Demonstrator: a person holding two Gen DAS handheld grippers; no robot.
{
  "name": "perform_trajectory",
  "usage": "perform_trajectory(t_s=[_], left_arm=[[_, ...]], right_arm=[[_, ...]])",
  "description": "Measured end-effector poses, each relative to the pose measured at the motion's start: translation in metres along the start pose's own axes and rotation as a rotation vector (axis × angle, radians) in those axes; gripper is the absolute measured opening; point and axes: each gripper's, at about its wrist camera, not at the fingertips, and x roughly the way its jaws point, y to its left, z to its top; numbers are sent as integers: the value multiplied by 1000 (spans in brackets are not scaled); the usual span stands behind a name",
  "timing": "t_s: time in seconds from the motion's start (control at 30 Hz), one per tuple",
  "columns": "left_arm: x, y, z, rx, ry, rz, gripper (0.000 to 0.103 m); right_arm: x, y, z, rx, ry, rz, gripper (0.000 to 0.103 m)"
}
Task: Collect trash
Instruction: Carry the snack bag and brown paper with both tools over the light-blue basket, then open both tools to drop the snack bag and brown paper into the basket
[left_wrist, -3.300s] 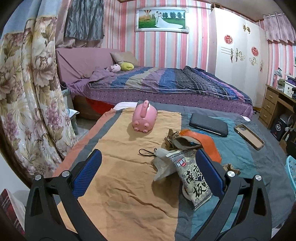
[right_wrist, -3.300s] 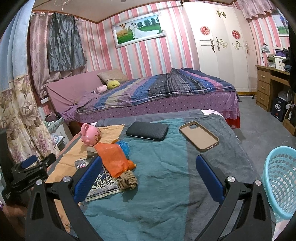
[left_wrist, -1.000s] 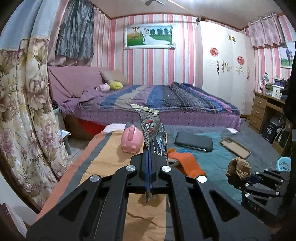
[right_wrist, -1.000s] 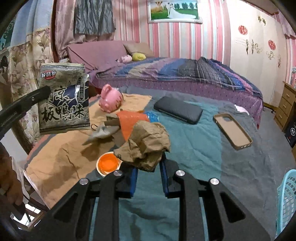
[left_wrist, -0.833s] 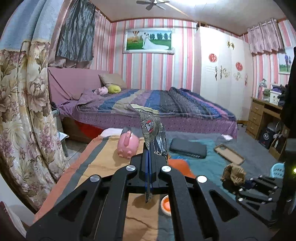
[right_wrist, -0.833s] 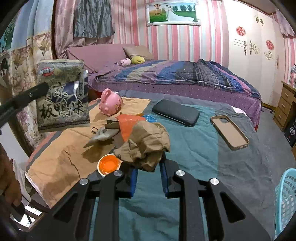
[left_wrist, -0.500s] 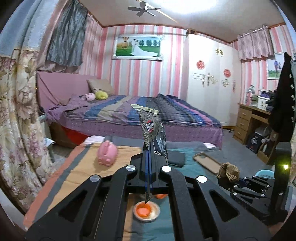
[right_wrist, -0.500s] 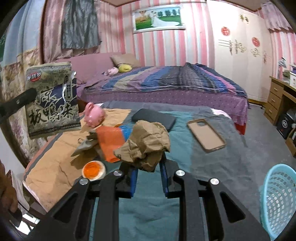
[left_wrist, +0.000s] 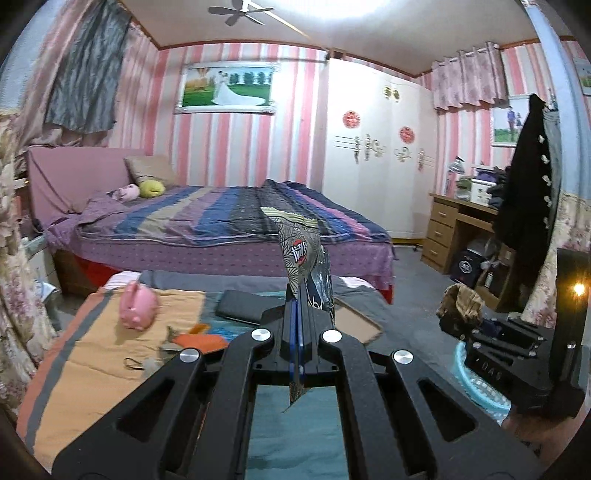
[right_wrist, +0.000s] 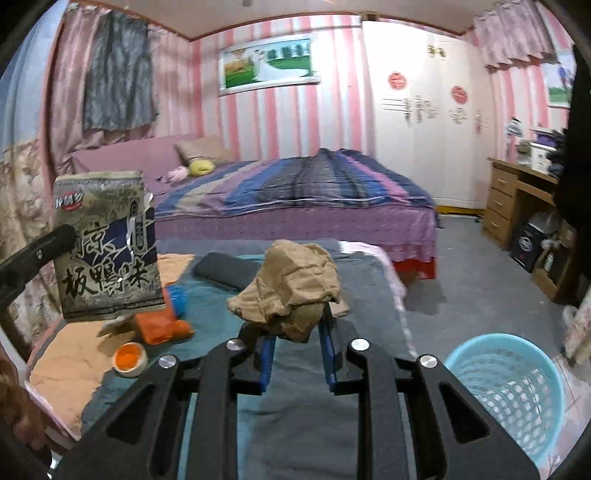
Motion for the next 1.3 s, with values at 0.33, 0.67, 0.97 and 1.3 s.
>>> perform_trajectory(t_s=[0.33, 0.67, 0.97, 1.3], left_arm=[[30, -80, 2, 89, 59, -122, 0], [43, -152, -1, 93, 91, -319, 0], [70, -194, -23, 81, 168, -440, 0], [91, -251, -37, 117, 255, -513, 0]], right_arm=[[-30, -65, 10, 56, -51, -101, 22], [-57, -129, 9, 125, -80, -233, 22], [-66, -170, 4, 172, -69, -311, 22], [-62, -186, 0, 193, -41, -344, 22]])
